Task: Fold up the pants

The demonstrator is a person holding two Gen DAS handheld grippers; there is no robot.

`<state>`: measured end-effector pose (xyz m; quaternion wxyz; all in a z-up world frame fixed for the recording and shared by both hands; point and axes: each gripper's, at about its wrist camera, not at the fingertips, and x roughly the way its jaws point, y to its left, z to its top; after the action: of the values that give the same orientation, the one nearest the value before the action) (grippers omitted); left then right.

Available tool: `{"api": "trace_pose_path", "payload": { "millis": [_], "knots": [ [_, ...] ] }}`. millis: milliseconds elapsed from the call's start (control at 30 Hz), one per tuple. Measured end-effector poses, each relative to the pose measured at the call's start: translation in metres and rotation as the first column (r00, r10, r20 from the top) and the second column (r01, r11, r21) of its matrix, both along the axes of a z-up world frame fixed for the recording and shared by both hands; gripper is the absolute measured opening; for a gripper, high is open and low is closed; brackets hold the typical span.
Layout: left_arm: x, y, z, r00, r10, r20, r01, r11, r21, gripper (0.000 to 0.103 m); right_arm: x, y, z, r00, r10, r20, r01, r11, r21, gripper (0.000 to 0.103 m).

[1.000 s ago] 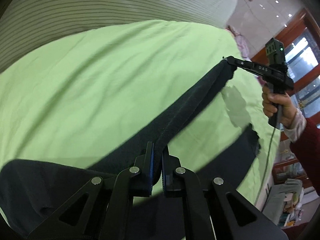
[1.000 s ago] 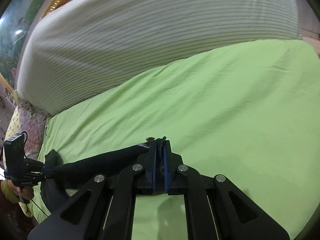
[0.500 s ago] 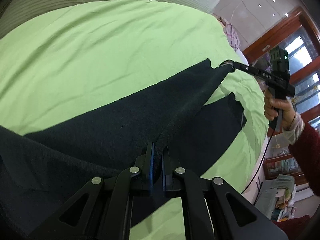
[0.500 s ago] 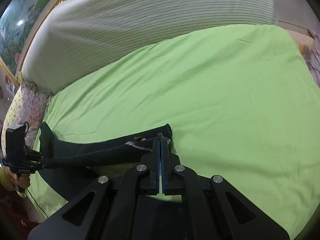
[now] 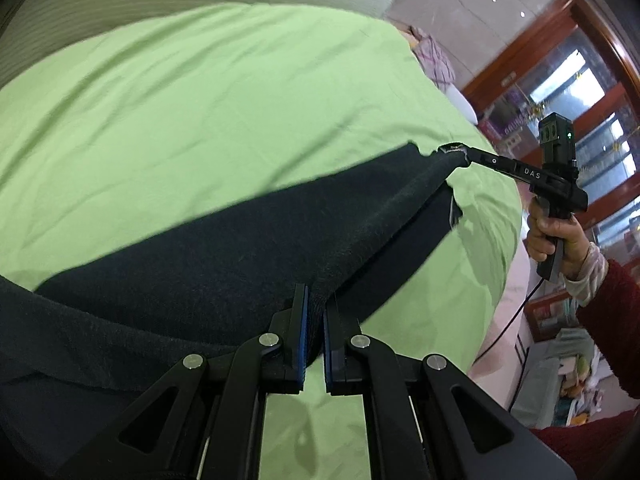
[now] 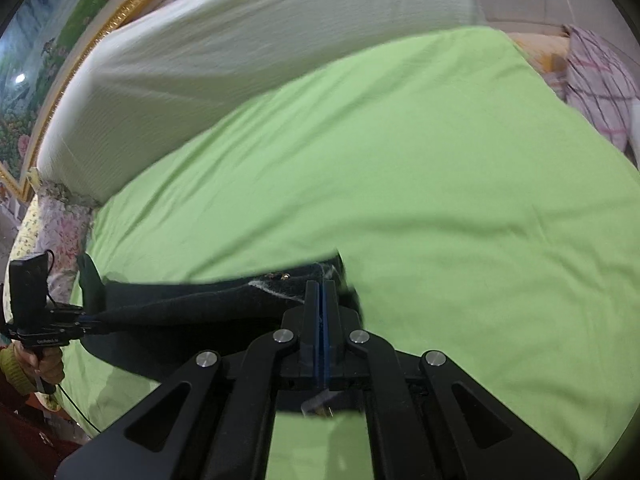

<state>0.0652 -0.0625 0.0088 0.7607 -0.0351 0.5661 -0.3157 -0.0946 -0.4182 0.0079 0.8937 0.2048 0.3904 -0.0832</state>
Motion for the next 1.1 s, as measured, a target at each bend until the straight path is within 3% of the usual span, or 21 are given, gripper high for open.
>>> {"api": "trace_pose_path", "payload": {
  "millis": [267,500,600,667,733,933,1067,1100],
  "knots": [
    [-0.01,-0.007,-0.037,0.998,-0.011,-0.069,0.015,0.998,0.063,0.008,-0.012,0.008,-0.05,0.991,-0.053,-0.124,0.058,0.998,0.031,0.001],
    [-0.015,0.009,-0.054,0.985,0.06,-0.163,-0.047,0.996,0.082,0.029,-0.006,0.021,-0.05,0.975,-0.114,-0.193,0.116,0.993,0.002,0.006],
    [-0.023,0.028,-0.047,0.98,0.107,-0.166,-0.097,0.993,0.07,0.037,-0.006,0.027,-0.034,0.973,-0.155,-0.171,0.15,0.988,-0.045,0.025],
    [-0.026,0.039,-0.042,0.976,0.147,-0.158,-0.138,0.988,0.067,0.044,-0.006,0.035,-0.022,0.977,-0.171,-0.124,0.166,0.985,-0.051,0.054],
    [-0.027,0.057,-0.033,0.965,0.211,-0.155,-0.205,0.977,0.056,0.05,-0.002,0.049,-0.007,0.985,-0.167,-0.053,0.164,0.985,-0.049,0.058],
    [-0.019,0.122,-0.009,0.889,0.426,-0.168,-0.426,0.904,0.038,0.062,0.039,0.104,-0.009,1.0,-0.022,-0.011,0.023,0.997,0.073,0.058],
    [0.002,0.166,0.005,0.812,0.544,-0.212,-0.549,0.835,0.04,0.064,0.069,0.152,-0.02,0.992,0.125,-0.016,-0.123,0.987,0.103,0.058],
    [0.011,0.179,0.011,0.781,0.584,-0.222,-0.591,0.806,0.041,0.064,0.081,0.166,-0.023,0.985,0.173,-0.017,-0.169,0.978,0.121,0.058]
  ]
}}
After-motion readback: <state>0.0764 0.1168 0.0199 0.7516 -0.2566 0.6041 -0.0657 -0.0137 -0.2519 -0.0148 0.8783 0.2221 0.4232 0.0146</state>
